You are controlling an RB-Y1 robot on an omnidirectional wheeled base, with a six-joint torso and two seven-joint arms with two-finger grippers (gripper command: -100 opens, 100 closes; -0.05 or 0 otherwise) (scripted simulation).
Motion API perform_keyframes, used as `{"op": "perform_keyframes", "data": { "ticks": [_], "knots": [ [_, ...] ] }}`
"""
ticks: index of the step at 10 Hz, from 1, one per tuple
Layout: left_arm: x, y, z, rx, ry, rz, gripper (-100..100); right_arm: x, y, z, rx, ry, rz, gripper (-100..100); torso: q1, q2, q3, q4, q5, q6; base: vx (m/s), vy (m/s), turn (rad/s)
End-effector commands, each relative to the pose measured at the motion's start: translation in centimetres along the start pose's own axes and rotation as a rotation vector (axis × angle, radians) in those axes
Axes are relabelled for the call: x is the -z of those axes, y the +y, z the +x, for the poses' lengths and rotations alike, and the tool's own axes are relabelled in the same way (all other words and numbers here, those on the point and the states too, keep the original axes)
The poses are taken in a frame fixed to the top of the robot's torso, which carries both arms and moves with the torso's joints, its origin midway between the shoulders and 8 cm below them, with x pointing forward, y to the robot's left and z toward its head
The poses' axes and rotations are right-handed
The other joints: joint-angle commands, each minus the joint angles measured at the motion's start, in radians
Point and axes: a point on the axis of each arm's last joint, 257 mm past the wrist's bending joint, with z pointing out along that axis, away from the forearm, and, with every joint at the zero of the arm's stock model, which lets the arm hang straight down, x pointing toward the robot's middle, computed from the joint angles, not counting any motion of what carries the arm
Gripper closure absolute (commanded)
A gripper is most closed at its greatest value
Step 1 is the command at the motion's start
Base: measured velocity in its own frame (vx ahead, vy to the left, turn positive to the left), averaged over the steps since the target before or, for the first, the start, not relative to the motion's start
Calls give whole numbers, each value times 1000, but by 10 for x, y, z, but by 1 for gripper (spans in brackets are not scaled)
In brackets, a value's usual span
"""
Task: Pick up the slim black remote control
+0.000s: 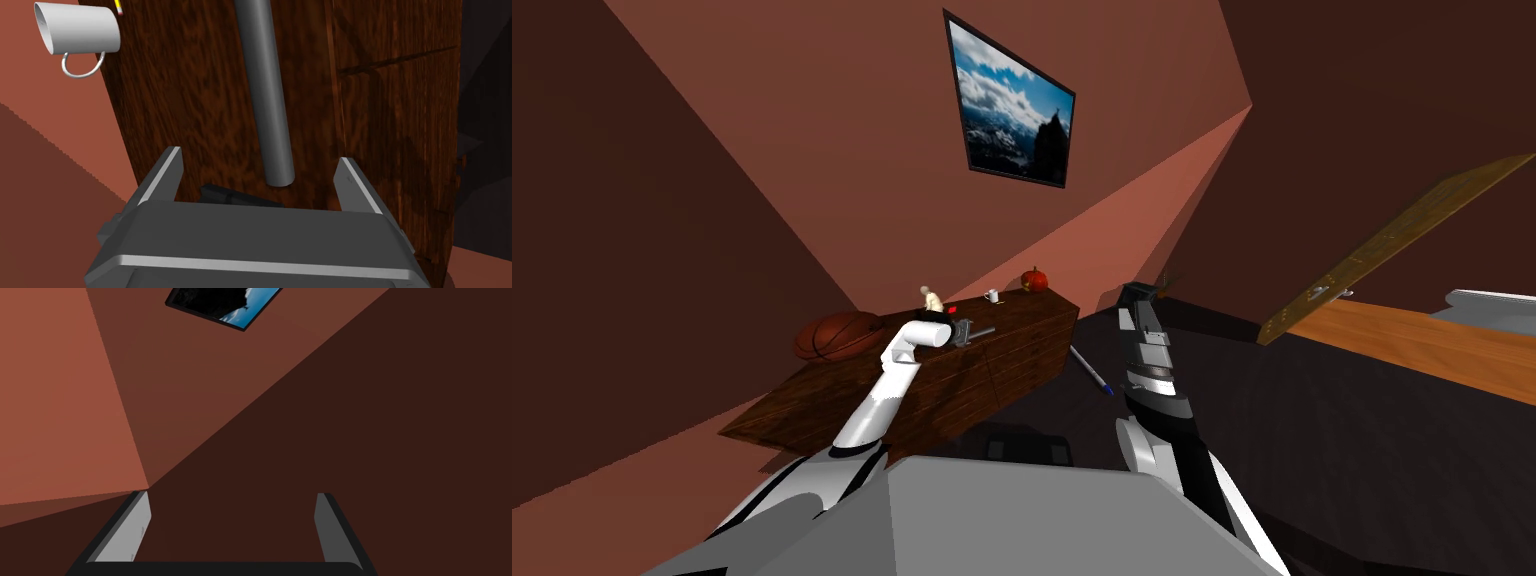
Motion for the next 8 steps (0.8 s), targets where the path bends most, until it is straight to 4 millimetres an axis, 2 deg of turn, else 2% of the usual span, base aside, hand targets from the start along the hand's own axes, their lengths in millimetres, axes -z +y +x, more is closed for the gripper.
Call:
{"op": "perform_keyframes", "data": {
  "ticks": [1, 4, 5, 6, 7, 8],
  "knots": [
    [-1, 6, -11, 33, -18, -49, -100, 0, 0, 0, 0, 0, 0, 0, 0, 0, 0, 0, 0, 0, 85, -41, -29],
    [0, 24, -23, 63, -44, -138, -100, 0, 0, 0, 0, 0, 0, 0, -1, -2, -1, 0, 0, 0, 81, -42, -22],
    [1, 29, -33, 93, -61, -175, -100, 0, 0, 0, 0, 0, 0, 0, 0, -1, -1, 0, 0, 0, 84, -32, -33],
    [2, 34, -34, 93, -64, -193, -100, 0, 0, 0, 0, 0, 0, 0, 0, -2, -1, 0, 0, 0, 66, -29, -22],
    [4, 40, -44, 123, -82, -231, -100, 0, 0, 0, 0, 0, 0, 0, 1, -1, 0, 0, 0, 0, 75, -34, -41],
    [5, 43, -45, 123, -84, -245, -100, 0, 0, 0, 0, 0, 0, 0, 0, -1, 0, 0, 0, 0, 70, -33, -19]
  ]
}}
